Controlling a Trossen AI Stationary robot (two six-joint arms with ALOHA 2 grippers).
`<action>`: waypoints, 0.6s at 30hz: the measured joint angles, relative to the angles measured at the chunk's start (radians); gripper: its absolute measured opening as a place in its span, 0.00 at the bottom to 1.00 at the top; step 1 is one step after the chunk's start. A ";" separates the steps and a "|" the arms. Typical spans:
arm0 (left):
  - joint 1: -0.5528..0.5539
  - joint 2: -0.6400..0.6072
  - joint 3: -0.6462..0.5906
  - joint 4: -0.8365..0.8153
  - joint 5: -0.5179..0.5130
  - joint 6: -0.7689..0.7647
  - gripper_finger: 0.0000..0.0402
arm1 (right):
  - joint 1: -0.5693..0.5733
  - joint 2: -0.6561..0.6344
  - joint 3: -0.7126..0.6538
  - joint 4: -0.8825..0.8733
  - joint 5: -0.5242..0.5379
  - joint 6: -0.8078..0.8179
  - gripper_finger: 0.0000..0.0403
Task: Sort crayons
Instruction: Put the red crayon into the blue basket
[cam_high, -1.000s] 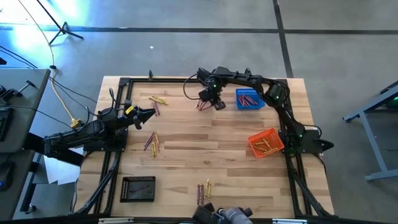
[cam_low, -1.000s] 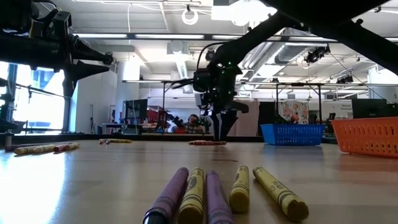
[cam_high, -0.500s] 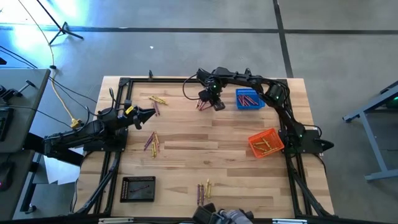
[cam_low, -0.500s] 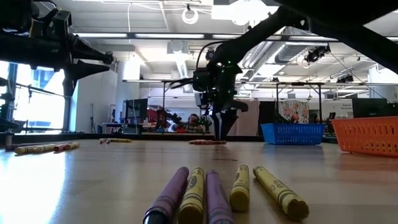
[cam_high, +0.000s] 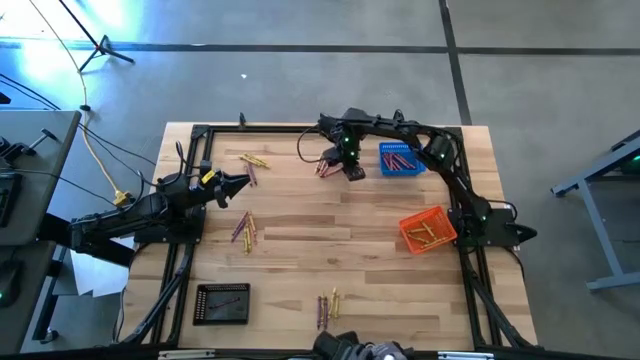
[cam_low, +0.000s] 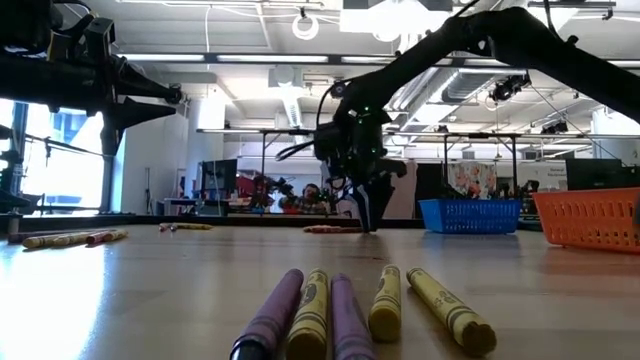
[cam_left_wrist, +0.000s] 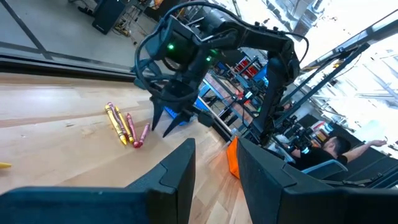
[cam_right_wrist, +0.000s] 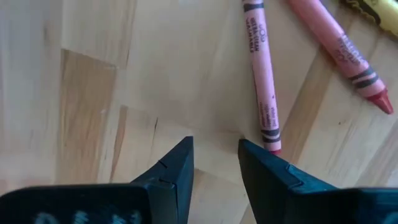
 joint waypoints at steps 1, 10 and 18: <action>0.000 0.000 0.000 0.000 0.000 0.000 0.26 | 0.001 0.002 0.000 0.001 0.013 -0.008 0.29; 0.000 0.000 0.000 0.000 0.000 0.000 0.26 | 0.004 0.019 0.107 -0.052 0.061 0.053 0.29; 0.000 0.000 0.000 0.000 0.000 0.000 0.26 | 0.002 0.018 0.180 -0.041 0.107 0.053 0.29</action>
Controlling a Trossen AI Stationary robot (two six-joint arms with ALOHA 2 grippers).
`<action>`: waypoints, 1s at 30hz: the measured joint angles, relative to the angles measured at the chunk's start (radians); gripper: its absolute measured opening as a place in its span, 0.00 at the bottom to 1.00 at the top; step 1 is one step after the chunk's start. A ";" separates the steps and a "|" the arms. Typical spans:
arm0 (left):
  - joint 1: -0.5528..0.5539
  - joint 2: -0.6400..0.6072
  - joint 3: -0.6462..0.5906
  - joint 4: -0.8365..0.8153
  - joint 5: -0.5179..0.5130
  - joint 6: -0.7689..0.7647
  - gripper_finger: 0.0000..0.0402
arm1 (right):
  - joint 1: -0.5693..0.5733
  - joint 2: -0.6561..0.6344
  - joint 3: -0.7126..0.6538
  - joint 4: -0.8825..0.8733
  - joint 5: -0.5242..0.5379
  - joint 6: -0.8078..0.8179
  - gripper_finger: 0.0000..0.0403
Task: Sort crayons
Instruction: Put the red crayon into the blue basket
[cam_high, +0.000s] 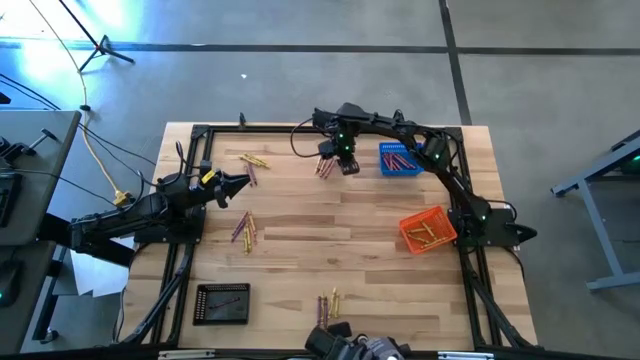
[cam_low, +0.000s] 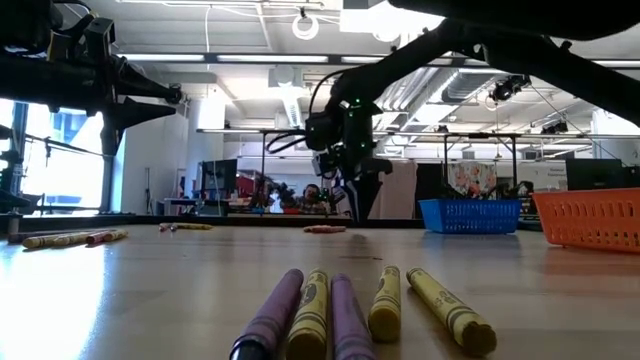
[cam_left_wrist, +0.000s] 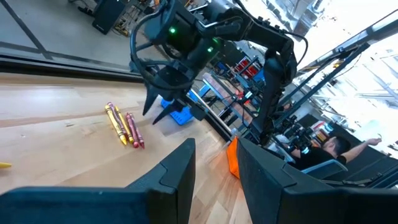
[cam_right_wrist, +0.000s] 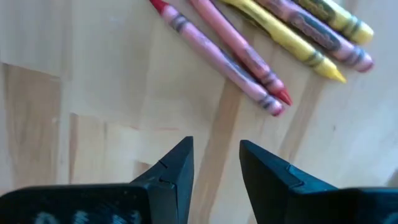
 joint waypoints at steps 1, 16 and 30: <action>0.000 0.000 0.000 0.000 0.000 0.000 0.26 | 0.001 0.000 0.000 0.002 -0.001 0.000 0.29; 0.000 0.000 0.000 0.000 0.000 0.000 0.26 | 0.047 0.005 0.002 0.122 0.012 -0.244 0.29; 0.000 0.000 0.000 0.000 0.000 0.000 0.26 | 0.041 0.013 -0.001 0.214 0.075 -0.762 0.29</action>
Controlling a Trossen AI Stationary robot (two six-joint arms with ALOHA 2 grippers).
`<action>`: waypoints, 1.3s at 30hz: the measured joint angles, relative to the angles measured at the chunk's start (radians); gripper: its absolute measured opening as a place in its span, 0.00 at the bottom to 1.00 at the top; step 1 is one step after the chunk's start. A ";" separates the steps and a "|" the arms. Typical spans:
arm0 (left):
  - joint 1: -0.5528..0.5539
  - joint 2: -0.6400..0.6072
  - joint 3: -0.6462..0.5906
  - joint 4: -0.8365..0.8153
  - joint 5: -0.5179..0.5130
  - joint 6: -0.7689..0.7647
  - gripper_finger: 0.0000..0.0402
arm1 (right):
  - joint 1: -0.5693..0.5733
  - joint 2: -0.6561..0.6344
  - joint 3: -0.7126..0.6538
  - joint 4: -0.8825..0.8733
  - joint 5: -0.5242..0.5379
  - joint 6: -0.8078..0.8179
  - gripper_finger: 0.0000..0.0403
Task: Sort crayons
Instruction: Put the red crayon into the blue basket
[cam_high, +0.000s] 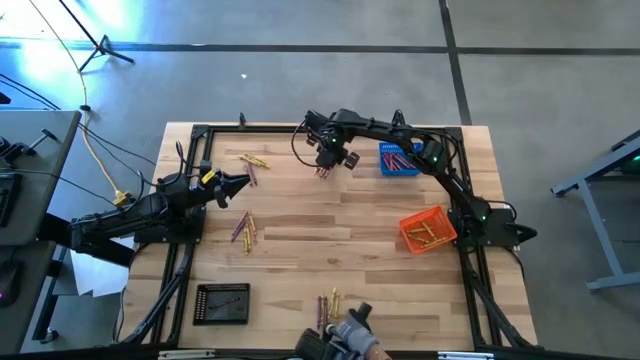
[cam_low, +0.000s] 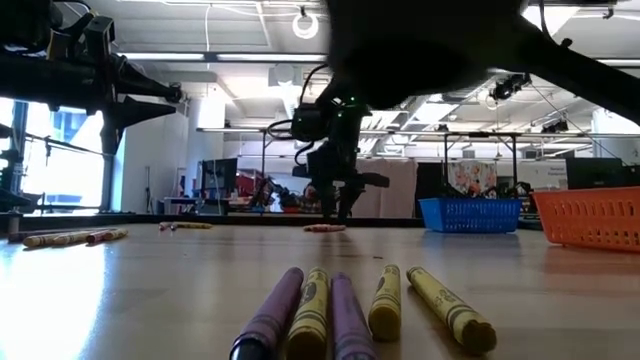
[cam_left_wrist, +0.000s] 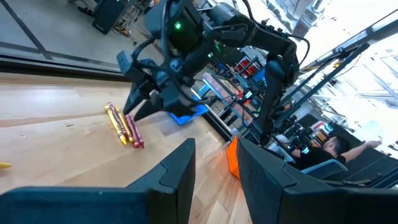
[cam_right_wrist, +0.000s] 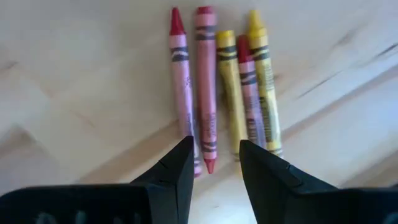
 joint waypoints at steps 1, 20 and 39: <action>0.000 0.000 0.000 0.000 0.000 0.000 0.26 | -0.001 0.000 0.000 0.024 0.008 -0.013 0.29; 0.000 0.000 0.000 0.000 0.000 0.000 0.26 | -0.033 0.006 -0.001 0.035 -0.133 0.094 0.29; 0.000 0.000 0.000 0.000 0.000 0.000 0.26 | -0.067 0.009 -0.001 -0.037 -0.150 0.152 0.29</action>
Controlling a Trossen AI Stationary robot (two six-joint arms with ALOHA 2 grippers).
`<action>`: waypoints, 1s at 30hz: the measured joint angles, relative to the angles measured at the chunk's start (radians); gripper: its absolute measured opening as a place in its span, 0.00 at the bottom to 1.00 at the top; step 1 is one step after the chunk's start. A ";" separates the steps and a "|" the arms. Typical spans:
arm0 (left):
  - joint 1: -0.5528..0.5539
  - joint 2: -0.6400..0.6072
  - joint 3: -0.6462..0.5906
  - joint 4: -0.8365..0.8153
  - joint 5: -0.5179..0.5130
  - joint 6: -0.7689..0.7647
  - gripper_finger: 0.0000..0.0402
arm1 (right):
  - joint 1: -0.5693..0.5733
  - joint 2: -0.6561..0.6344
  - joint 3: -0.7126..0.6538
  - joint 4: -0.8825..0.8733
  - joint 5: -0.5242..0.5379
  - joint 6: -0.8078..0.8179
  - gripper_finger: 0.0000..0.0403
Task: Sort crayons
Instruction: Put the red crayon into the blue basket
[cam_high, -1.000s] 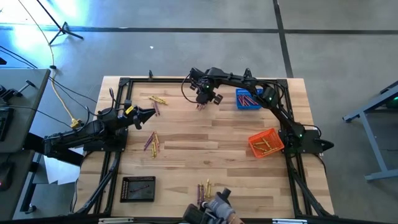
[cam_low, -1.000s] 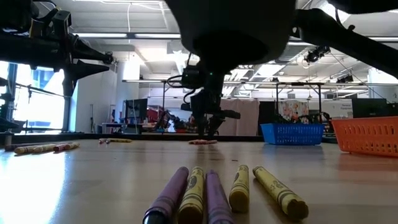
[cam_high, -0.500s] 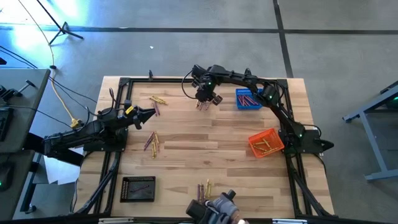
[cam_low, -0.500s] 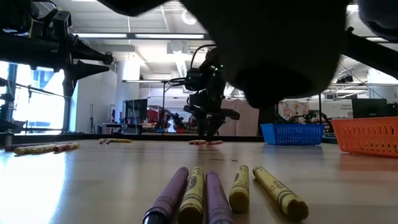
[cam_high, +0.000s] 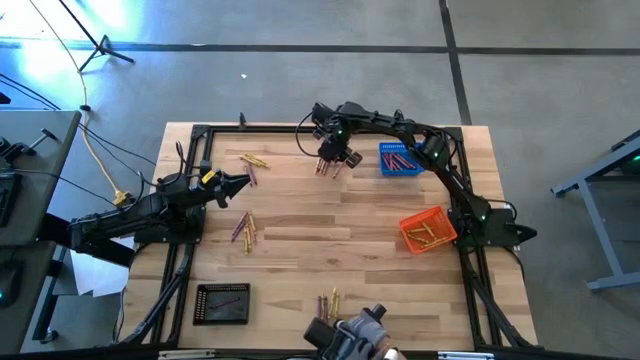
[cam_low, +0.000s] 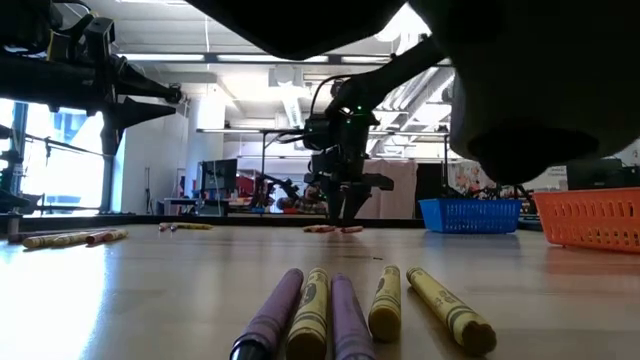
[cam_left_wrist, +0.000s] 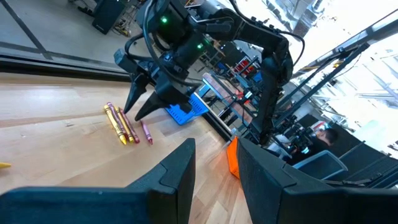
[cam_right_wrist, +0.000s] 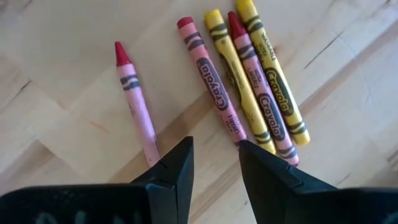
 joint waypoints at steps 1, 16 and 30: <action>0.000 0.000 0.000 0.000 0.000 0.000 0.26 | 0.000 0.000 0.000 -0.001 0.002 -0.001 0.29; 0.000 0.000 0.000 0.000 0.000 0.000 0.26 | 0.021 -0.014 0.068 -0.112 0.052 0.097 0.29; 0.000 0.000 0.000 0.000 0.000 0.000 0.26 | 0.037 -0.008 0.058 -0.203 0.051 0.131 0.29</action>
